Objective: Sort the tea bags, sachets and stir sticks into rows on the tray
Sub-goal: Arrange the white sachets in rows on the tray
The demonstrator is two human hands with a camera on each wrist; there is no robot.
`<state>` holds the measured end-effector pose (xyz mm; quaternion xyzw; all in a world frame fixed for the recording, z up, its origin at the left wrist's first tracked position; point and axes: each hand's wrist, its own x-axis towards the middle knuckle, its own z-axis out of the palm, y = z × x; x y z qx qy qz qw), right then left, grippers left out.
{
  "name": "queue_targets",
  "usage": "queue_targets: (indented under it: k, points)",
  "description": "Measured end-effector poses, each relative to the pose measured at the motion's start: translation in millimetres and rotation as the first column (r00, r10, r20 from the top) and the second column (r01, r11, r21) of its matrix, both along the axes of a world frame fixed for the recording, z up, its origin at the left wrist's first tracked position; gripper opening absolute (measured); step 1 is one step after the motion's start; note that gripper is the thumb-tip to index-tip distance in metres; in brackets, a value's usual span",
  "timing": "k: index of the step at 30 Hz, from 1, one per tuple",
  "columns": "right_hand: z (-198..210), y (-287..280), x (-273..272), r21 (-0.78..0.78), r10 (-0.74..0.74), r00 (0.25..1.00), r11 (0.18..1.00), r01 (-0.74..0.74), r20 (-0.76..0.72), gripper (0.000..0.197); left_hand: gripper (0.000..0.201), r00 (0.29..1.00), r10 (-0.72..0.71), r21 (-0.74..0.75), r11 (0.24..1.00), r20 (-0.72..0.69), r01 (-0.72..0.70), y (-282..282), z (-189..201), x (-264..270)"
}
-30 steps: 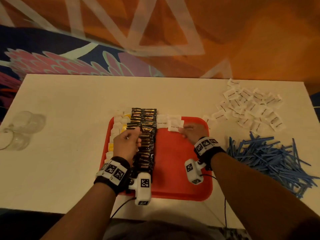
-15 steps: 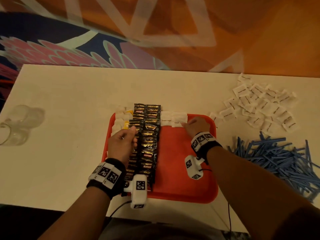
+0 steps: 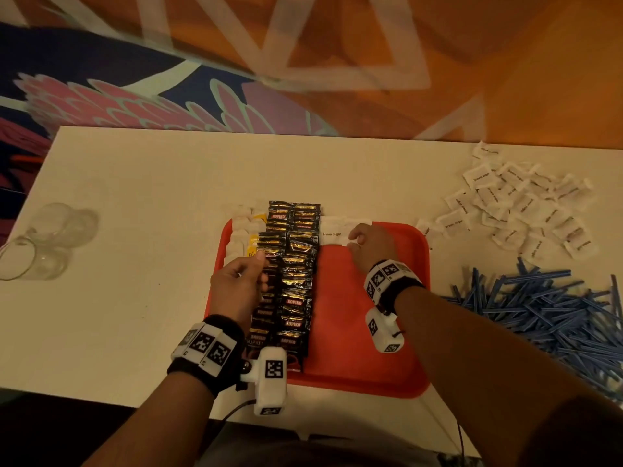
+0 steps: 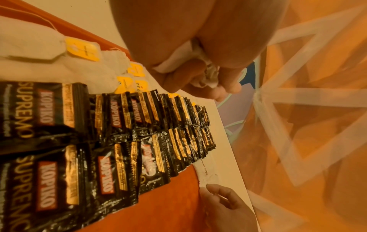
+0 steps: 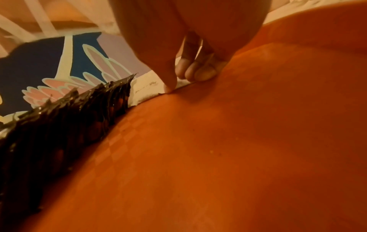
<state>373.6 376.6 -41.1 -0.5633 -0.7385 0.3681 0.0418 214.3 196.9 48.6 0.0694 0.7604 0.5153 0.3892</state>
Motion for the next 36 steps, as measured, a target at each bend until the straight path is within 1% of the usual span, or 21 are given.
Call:
queue_targets:
  k: [2, 5, 7, 10, 12, 13, 16, 18, 22, 24, 27, 28, 30, 31, 34, 36]
  points:
    - [4, 0, 3, -0.014, -0.028, 0.999, 1.000, 0.027, -0.022, 0.011, 0.026, 1.000, -0.010, 0.002, 1.000, 0.024, 0.010, -1, 0, 0]
    - [16, -3, 9, -0.023, -0.071, 0.996, 0.997, 0.070, -0.053, 0.009, 0.028, 0.992, -0.026, 0.007, 1.000, 0.121, 0.026, 2, -3, 2]
    - [29, -8, 13, -0.038, -0.114, 0.989, 0.993, 0.111, -0.095, 0.008, 0.032, 0.980, -0.066, 0.010, 0.998, 0.187, 0.065, 7, -6, 4]
    - [52, -16, 18, -0.079, -0.106, 0.982, 0.992, 0.095, -0.157, 0.012, 0.027, 0.952, -0.093, 0.083, 0.994, 0.291, 0.071, 19, -5, 14]
    - [68, -23, 20, -0.134, -0.098, 0.973, 0.988, 0.070, -0.210, 0.007, 0.021, 0.946, -0.103, 0.130, 0.989, 0.308, 0.065, 29, 2, 24]
    - [75, -27, 20, -0.171, -0.105, 0.963, 0.983, 0.063, -0.249, 0.005, 0.020, 0.947, -0.118, 0.153, 0.985, 0.299, 0.074, 33, 6, 30]
    - [94, -42, 23, -0.294, -0.134, 0.925, 0.955, 0.025, -0.356, 0.018, 0.017, 0.958, -0.175, 0.203, 0.971, 0.228, 0.129, 43, 16, 44]
    - [104, -51, 24, -0.379, -0.164, 0.899, 0.925, -0.002, -0.406, 0.024, 0.015, 0.961, -0.212, 0.223, 0.960, 0.177, 0.171, 47, 21, 53]
    - [116, -61, 30, -0.467, -0.262, 0.824, 0.884, -0.003, -0.502, 0.020, 0.008, 0.955, -0.259, 0.259, 0.941, 0.143, 0.216, 52, 29, 68]
    - [120, -63, 34, -0.484, -0.303, 0.809, 0.874, 0.026, -0.503, 0.017, 0.006, 0.954, -0.274, 0.250, 0.939, 0.123, 0.237, 53, 33, 73]
    - [122, -63, 38, -0.467, -0.316, 0.821, 0.882, 0.070, -0.475, 0.012, 0.007, 0.949, -0.291, 0.264, 0.931, 0.121, 0.252, 50, 36, 78]
    - [121, -62, 40, -0.456, -0.329, 0.820, 0.885, 0.093, -0.470, 0.016, 0.009, 0.950, -0.296, 0.263, 0.929, 0.104, 0.261, 48, 37, 79]
    - [120, -61, 44, -0.456, -0.383, 0.790, 0.877, 0.149, -0.478, 0.026, 0.011, 0.948, -0.315, 0.250, 0.922, 0.045, 0.295, 44, 39, 81]
    - [121, -61, 46, -0.454, -0.401, 0.777, 0.875, 0.168, -0.485, 0.027, 0.010, 0.945, -0.326, 0.244, 0.918, 0.019, 0.312, 42, 40, 82]
    - [126, -62, 51, -0.436, -0.421, 0.767, 0.876, 0.205, -0.484, 0.022, 0.010, 0.945, -0.328, 0.247, 0.917, 0.011, 0.315, 38, 42, 83]
    - [128, -63, 53, -0.447, -0.457, 0.742, 0.863, 0.236, -0.490, 0.013, 0.013, 0.940, -0.341, 0.235, 0.915, 0.018, 0.328, 37, 44, 83]
